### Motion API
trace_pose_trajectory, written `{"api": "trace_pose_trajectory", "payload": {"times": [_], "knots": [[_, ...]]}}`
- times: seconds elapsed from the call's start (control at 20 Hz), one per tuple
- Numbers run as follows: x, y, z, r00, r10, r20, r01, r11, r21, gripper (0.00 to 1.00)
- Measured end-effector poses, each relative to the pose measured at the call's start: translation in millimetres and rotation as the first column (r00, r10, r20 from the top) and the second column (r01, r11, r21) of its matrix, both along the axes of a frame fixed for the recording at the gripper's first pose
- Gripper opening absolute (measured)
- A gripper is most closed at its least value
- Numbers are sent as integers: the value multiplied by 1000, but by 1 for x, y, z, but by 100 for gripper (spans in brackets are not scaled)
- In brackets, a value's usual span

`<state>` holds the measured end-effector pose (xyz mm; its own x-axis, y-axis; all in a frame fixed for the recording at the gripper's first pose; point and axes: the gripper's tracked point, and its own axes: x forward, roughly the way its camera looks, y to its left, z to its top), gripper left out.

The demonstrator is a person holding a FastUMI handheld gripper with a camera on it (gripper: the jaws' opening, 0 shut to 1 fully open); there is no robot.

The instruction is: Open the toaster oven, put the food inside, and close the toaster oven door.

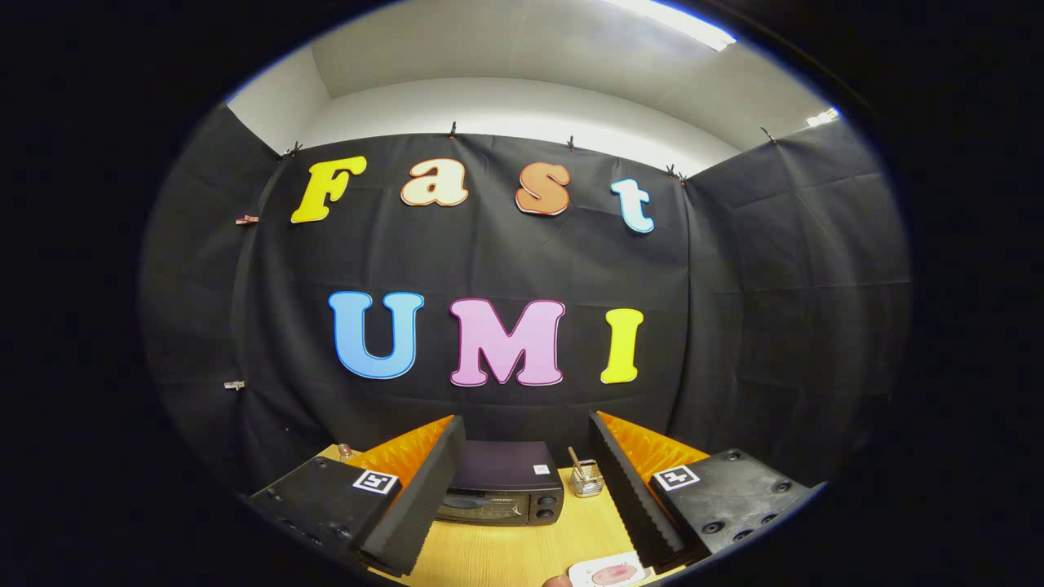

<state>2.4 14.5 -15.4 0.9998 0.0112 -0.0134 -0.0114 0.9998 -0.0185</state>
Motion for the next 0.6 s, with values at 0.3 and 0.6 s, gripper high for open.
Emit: {"api": "trace_pose_trajectory", "payload": {"times": [0.3,0.6], "knots": [[28,45,-52,995,59,-84,-57,998,24,97],[69,105,-148,956,134,-260,-129,991,40,98]]}}
